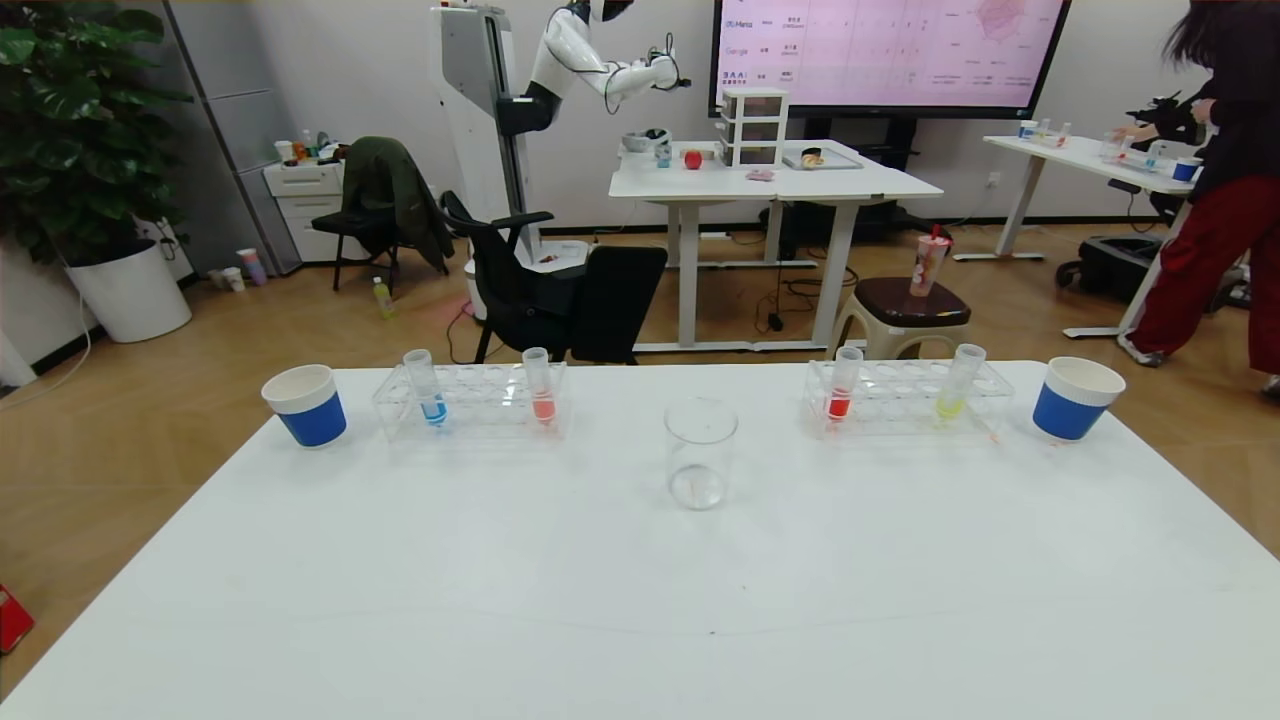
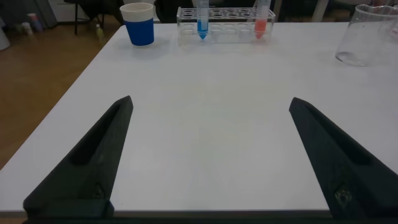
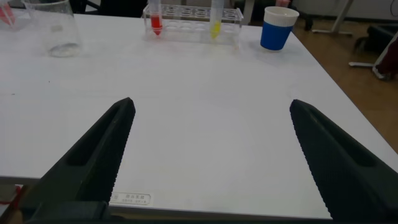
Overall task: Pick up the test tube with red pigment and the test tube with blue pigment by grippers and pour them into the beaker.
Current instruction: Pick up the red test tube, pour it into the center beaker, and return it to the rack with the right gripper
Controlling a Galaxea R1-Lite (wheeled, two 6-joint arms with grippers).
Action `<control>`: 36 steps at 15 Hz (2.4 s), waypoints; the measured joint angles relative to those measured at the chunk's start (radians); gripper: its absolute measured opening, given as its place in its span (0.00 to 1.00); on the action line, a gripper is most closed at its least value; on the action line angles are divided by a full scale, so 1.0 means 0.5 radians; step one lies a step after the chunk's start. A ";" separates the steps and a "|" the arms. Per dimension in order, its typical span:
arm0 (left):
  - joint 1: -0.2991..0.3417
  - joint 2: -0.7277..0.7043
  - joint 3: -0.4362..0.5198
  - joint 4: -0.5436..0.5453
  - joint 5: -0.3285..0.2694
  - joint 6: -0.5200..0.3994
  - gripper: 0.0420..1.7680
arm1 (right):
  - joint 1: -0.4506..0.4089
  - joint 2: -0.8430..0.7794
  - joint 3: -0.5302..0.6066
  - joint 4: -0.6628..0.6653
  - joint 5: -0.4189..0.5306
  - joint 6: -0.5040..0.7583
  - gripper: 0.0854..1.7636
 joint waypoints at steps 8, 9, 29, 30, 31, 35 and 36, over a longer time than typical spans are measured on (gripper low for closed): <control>0.000 0.000 0.000 0.000 0.001 0.000 0.99 | -0.003 0.002 -0.095 -0.023 0.002 0.000 0.98; 0.000 0.000 0.000 0.000 0.000 0.000 0.99 | -0.003 0.020 -0.148 -0.022 0.006 0.000 0.98; 0.000 0.000 0.000 0.000 0.000 0.001 0.99 | 0.344 3.509 -1.224 -2.307 0.005 0.150 0.98; 0.000 0.000 0.000 0.000 0.000 0.000 0.99 | 0.360 3.631 -1.278 -2.365 0.003 0.179 0.98; 0.000 0.000 0.000 0.000 0.000 0.000 0.99 | 0.373 3.751 -1.322 -2.428 0.001 0.198 0.98; 0.000 0.000 0.000 0.000 0.001 0.000 0.99 | 0.408 4.132 -1.424 -2.706 -0.050 0.209 0.98; 0.000 0.000 0.000 0.000 0.001 0.000 0.99 | 0.415 4.226 -1.465 -2.763 -0.084 0.210 0.98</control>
